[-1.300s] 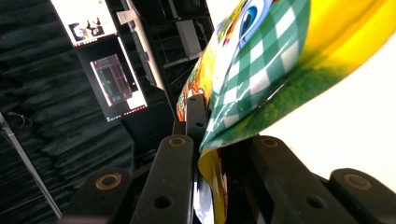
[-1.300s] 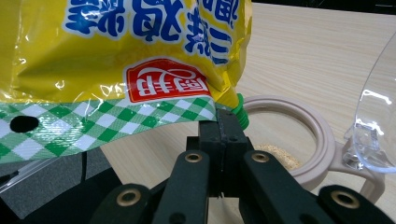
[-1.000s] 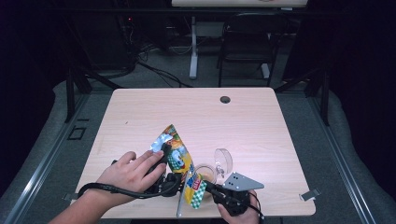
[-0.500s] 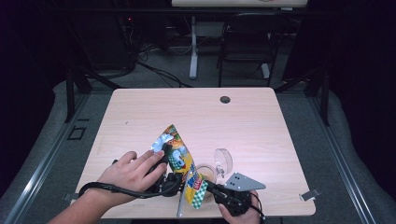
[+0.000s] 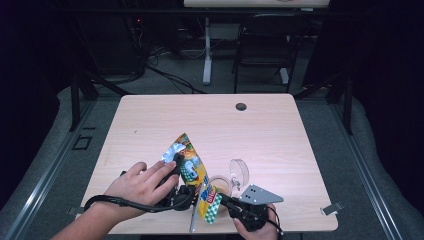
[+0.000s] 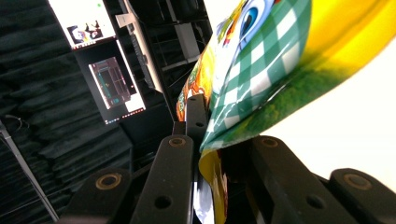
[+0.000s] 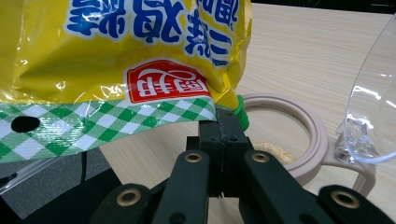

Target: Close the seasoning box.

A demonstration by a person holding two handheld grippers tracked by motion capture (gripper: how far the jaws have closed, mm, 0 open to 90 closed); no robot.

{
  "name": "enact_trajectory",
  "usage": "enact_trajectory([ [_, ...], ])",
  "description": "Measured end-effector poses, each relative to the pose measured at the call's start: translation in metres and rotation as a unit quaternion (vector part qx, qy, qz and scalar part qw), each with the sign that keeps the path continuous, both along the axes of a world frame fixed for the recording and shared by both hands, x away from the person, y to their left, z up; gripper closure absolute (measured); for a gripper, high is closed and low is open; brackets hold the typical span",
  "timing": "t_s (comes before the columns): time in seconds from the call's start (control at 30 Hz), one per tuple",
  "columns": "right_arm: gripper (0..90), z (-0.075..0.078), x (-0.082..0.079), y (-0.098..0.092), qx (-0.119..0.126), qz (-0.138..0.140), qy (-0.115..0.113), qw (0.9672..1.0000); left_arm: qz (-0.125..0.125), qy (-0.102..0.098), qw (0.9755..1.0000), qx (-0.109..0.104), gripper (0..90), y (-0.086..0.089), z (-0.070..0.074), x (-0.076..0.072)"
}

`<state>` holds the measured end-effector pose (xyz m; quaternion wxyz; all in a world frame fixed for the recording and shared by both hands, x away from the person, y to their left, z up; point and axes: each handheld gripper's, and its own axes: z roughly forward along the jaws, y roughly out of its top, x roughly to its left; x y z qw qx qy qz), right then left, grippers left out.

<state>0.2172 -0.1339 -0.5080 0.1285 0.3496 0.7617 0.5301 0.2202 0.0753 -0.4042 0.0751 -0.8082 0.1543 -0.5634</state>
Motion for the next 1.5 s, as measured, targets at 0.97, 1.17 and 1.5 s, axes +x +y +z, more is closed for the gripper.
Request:
enact_trajectory([
  [0.97,90.0,-0.0003,0.0016,-0.0027,0.003,-0.004,0.002,1.0000,-0.004,0.006,1.0000,-0.004,83.1,-0.0034,0.0034,0.0018],
  [1.17,90.0,0.0004,0.0007,-0.0027,0.002,-0.005,0.002,1.0000,-0.001,0.009,0.9999,-0.005,83.2,-0.0018,0.0022,0.0022],
  [1.5,90.0,-0.0006,0.0025,-0.0017,0.001,-0.007,0.001,1.0000,0.002,0.012,0.9998,-0.013,83.3,0.0007,-0.0009,0.0033],
])
